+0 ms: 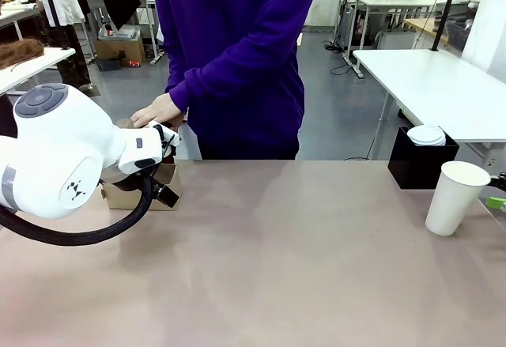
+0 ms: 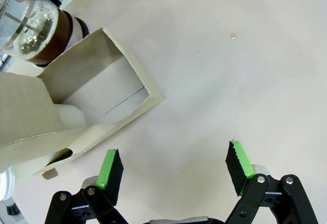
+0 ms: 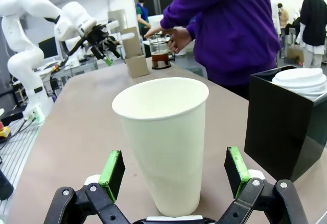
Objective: Pour a drink into a cup and package it in a carrier.
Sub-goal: Pick up the 600 ml Paper Cup and place it in the middle top area of the table.
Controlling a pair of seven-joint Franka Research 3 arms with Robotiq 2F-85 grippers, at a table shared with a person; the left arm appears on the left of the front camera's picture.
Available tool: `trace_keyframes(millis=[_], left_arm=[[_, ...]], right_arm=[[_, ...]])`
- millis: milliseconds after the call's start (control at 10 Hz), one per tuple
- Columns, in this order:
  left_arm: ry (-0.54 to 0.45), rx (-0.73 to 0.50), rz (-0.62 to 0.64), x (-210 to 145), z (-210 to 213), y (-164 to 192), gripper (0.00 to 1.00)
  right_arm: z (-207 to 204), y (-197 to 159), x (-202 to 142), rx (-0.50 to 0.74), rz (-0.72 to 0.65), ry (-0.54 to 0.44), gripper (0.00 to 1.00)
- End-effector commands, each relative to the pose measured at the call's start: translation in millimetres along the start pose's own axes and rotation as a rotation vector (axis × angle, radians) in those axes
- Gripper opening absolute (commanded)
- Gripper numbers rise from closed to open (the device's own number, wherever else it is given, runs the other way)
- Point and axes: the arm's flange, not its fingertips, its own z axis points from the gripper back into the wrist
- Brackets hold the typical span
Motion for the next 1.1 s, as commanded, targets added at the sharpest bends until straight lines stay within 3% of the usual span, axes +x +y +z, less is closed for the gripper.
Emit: trace_keyframes(millis=[0, 1000], left_arm=[[-0.001, -0.001, -0.001, 0, 0, 0, 1.00], [-0.001, -0.001, -0.001, 0, 0, 0, 1.00]], right_arm=[[-14, 5, -5, -0.015, 0.022, 0.010, 1.00], [-64, 7, -23, -0.008, 0.013, -0.006, 1.00]])
